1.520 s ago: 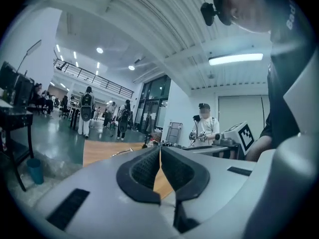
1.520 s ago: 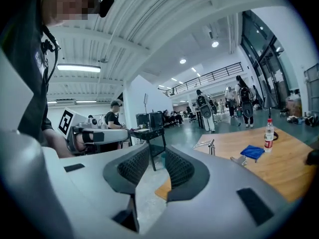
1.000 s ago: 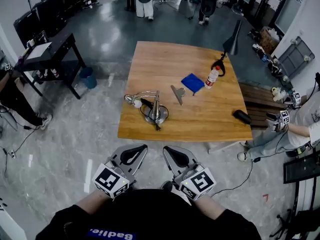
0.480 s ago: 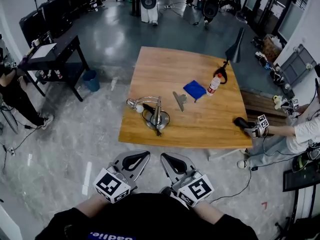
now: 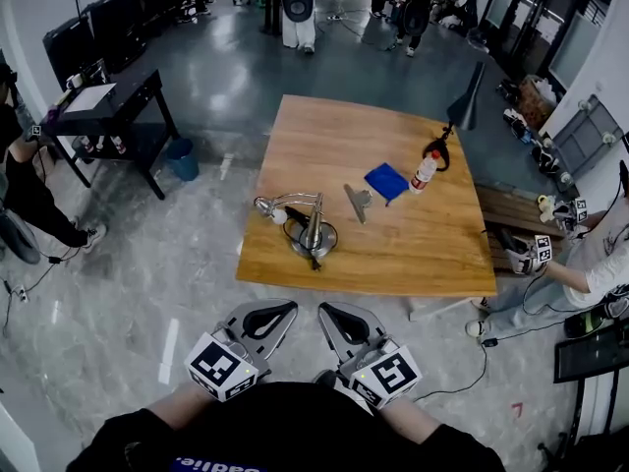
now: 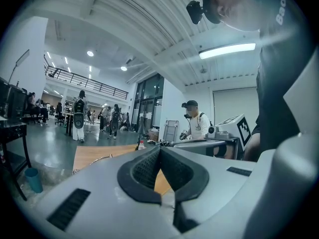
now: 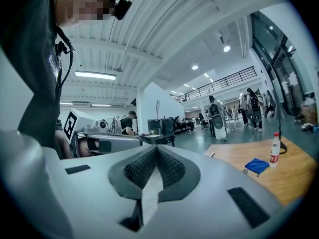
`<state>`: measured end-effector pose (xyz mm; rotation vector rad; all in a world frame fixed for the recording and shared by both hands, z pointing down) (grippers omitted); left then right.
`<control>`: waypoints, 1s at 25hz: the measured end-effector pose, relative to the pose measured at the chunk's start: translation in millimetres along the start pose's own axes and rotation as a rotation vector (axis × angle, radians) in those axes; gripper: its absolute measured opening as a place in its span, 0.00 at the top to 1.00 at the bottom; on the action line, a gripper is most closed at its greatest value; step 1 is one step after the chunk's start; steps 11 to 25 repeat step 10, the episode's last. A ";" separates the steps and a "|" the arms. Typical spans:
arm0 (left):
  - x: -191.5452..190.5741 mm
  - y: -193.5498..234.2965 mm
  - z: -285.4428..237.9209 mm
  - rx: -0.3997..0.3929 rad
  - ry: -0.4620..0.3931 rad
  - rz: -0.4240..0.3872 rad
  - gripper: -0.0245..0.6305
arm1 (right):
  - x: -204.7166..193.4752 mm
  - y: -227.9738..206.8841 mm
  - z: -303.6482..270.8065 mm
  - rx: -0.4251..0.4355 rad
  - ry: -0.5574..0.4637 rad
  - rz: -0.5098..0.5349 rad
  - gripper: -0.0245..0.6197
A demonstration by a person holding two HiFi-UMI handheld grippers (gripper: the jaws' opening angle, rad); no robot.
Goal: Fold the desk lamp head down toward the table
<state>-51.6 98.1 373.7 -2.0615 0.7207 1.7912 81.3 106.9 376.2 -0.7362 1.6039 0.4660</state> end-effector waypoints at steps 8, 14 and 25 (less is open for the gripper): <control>0.2 -0.4 2.6 0.009 -0.007 -0.001 0.95 | -0.1 1.0 0.4 -0.004 -0.004 -0.001 0.95; -1.9 0.8 2.3 0.010 -0.010 0.001 0.95 | -2.3 -0.3 -0.1 -0.008 0.000 -0.006 0.95; -1.9 0.8 2.3 0.010 -0.010 0.001 0.95 | -2.3 -0.3 -0.1 -0.008 0.000 -0.006 0.95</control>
Point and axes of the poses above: the fingertips, and each gripper's own axes: z backward along the fingers, y to its left, x out of its top, the point moved 6 cm from there along z, backward along the fingers, and after that the axes turned 6 degrees about y, right-handed, at the moved point
